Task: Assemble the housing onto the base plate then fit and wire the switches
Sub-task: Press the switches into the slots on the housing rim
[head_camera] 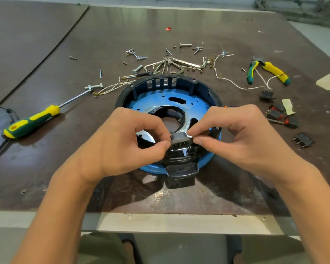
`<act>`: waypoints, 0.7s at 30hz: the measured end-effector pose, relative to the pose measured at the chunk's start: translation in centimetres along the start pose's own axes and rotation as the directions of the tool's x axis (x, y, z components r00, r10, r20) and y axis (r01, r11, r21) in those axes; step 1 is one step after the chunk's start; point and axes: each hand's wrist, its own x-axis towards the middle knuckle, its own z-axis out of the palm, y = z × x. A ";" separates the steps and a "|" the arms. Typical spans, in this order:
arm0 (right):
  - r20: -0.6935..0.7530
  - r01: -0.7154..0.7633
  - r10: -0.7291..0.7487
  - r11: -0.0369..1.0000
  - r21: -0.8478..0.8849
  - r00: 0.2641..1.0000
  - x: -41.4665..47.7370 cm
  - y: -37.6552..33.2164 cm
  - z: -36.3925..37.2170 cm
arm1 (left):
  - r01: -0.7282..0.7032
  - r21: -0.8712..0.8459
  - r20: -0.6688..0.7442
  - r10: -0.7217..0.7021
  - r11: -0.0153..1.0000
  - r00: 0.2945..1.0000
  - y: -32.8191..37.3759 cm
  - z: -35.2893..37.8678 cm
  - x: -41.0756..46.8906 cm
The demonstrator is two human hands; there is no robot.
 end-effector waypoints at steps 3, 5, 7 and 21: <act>0.006 0.003 -0.003 1.000 0.013 1.000 0.0 0.0 0.0 | 0.001 0.002 0.010 -0.001 1.000 1.000 0.0 -0.1 0.0; 0.007 0.002 -0.002 1.000 0.020 1.000 0.0 0.0 0.1 | -0.004 0.008 0.011 0.004 1.000 1.000 0.0 -0.1 0.0; 0.004 0.002 -0.003 1.000 0.024 1.000 0.0 0.0 0.3 | -0.014 0.013 0.014 0.014 1.000 1.000 0.1 0.0 0.0; 0.006 0.011 -0.011 1.000 -0.005 1.000 0.0 0.0 0.5 | -0.012 0.091 0.039 0.008 0.996 0.999 -0.2 -0.1 0.0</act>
